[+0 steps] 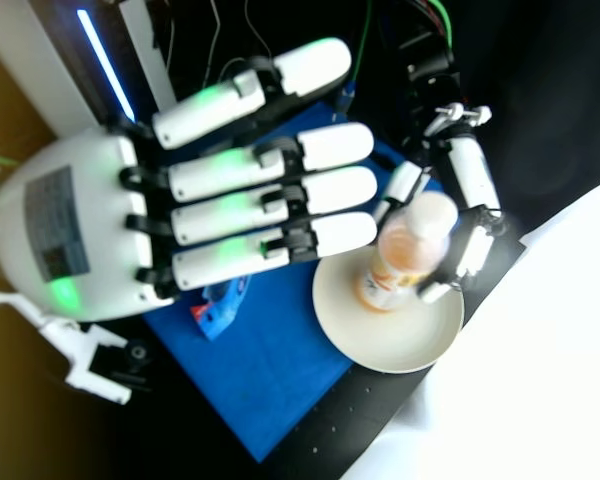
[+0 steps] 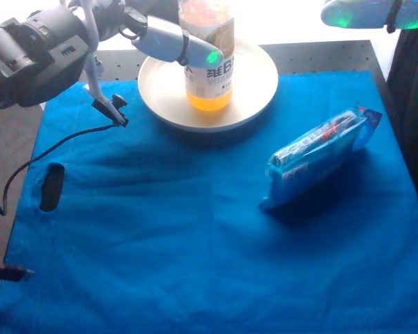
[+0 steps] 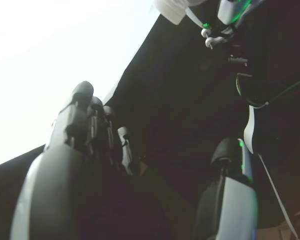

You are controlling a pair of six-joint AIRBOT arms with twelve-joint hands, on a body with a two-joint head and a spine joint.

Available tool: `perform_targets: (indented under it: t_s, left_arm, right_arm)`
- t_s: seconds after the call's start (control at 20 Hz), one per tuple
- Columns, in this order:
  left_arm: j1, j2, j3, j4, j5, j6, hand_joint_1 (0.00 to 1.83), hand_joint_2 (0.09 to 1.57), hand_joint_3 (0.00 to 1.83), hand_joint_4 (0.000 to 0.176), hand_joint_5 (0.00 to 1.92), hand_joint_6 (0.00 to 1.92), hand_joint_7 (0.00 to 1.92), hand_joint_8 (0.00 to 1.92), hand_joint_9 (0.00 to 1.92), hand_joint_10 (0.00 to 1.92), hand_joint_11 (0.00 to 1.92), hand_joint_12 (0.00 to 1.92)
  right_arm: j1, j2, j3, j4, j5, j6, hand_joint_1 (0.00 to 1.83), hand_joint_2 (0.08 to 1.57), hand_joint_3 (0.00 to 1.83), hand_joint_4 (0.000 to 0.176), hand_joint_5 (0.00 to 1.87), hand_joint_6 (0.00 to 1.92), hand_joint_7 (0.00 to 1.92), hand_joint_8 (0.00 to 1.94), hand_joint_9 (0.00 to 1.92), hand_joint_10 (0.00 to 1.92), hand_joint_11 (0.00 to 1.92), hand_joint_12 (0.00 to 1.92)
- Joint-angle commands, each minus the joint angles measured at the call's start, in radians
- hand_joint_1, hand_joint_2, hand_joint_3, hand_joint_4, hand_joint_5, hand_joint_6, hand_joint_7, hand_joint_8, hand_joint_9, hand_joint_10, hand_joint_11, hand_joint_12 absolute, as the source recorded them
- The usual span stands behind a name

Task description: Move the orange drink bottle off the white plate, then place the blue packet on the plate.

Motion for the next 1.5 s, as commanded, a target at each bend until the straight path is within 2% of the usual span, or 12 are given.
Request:
perform_targets:
  t_s: [0.0,0.2,0.5,0.55,0.6,0.65,0.75,0.8,0.85,1.0,1.15,1.45]
  left_arm:
    - [-0.009,-0.001,0.007,-0.033,-0.117,-0.019,1.38,1.09,0.0,0.0,0.87,1.1,1.04,0.74,1.09,0.97,0.95,0.75]
    - [-0.004,0.008,0.007,-0.033,-0.165,-0.063,1.39,1.04,0.0,0.0,1.01,0.75,1.16,0.65,1.15,0.94,0.93,0.85]
    - [-0.005,0.095,-0.068,-0.035,-0.259,-0.082,1.39,1.06,0.0,0.0,0.96,0.82,1.1,0.75,1.15,0.94,0.96,0.84]
    - [-0.006,0.117,-0.091,-0.035,-0.286,-0.086,1.25,1.1,0.0,0.0,0.98,0.92,1.01,0.95,1.06,0.52,0.85,0.91]
    - [-0.006,0.144,-0.117,-0.029,-0.308,-0.087,1.35,1.09,0.0,0.0,0.93,0.94,0.99,0.92,1.07,0.93,0.84,0.93]
    - [-0.008,0.174,-0.152,-0.015,-0.332,-0.088,1.37,1.09,0.0,0.0,0.93,0.89,1.01,0.91,1.07,1.04,0.84,0.98]
    - [-0.008,0.232,-0.208,0.017,-0.367,-0.095,1.38,1.09,0.0,0.0,0.92,0.89,1.01,0.9,1.09,1.05,0.97,0.85]
    - [-0.008,0.258,-0.234,0.037,-0.38,-0.1,1.38,1.09,0.0,0.0,0.87,0.97,1.02,0.87,1.1,1.03,1.0,0.74]
    - [-0.006,0.283,-0.258,0.053,-0.392,-0.105,1.38,1.09,0.0,0.0,0.85,1.0,1.04,0.84,1.1,1.03,0.99,0.71]
    - [0.009,0.341,-0.323,0.081,-0.427,-0.109,1.37,1.15,0.0,0.0,0.78,1.15,0.88,1.09,0.93,1.24,0.92,0.7]
    - [0.016,0.363,-0.357,0.115,-0.445,-0.117,1.38,1.11,0.0,0.0,0.82,1.13,1.02,0.83,1.02,1.08,0.96,0.65]
    - [0.079,0.382,-0.406,0.146,-0.482,-0.137,1.39,1.08,0.0,0.0,0.88,1.02,1.09,0.74,1.06,1.01,1.0,0.54]
  right_arm:
    - [0.015,0.001,-0.001,0.052,0.101,0.006,0.81,0.84,0.0,0.147,0.0,0.0,0.1,0.0,0.09,0.0,0.0,0.47]
    - [0.015,0.001,-0.002,0.052,0.101,0.006,0.81,0.83,0.0,0.141,0.01,0.0,0.09,0.0,0.08,0.0,0.0,0.39]
    - [0.015,0.001,-0.001,0.052,0.101,0.006,0.84,0.86,0.0,0.134,0.0,0.0,0.09,0.0,0.08,0.0,0.0,0.47]
    - [0.015,0.001,-0.002,0.052,0.101,0.006,0.85,0.86,0.0,0.134,0.0,0.0,0.09,0.0,0.08,0.0,0.0,0.39]
    - [0.015,0.001,-0.002,0.052,0.1,0.006,0.82,0.86,0.0,0.137,0.01,0.0,0.1,0.0,0.08,0.0,0.0,0.29]
    - [0.015,0.001,-0.002,0.052,0.1,0.006,0.83,0.86,0.0,0.136,0.01,0.0,0.11,0.0,0.08,0.0,0.0,0.29]
    - [0.015,0.001,-0.004,0.052,0.1,0.006,0.79,0.84,0.0,0.13,0.0,0.0,0.12,0.0,0.08,0.0,0.0,0.2]
    - [0.015,0.001,-0.005,0.052,0.1,0.006,0.79,0.85,0.0,0.126,0.0,0.0,0.12,0.0,0.09,0.0,0.0,0.29]
    - [0.015,0.001,-0.006,0.052,0.1,0.006,0.81,0.86,0.0,0.129,0.0,0.0,0.12,0.0,0.13,0.01,0.0,0.65]
    - [0.015,0.001,-0.007,0.054,0.1,0.006,0.81,0.84,0.0,0.138,0.0,0.0,0.14,0.0,0.11,0.0,0.0,0.44]
    - [0.015,0.001,-0.006,0.054,0.1,0.006,0.79,0.83,0.0,0.132,0.01,0.0,0.15,0.0,0.11,0.0,0.0,0.37]
    - [0.015,0.001,-0.006,0.054,0.099,0.006,0.79,0.83,0.0,0.129,0.0,0.0,0.14,0.0,0.09,0.01,0.0,0.39]
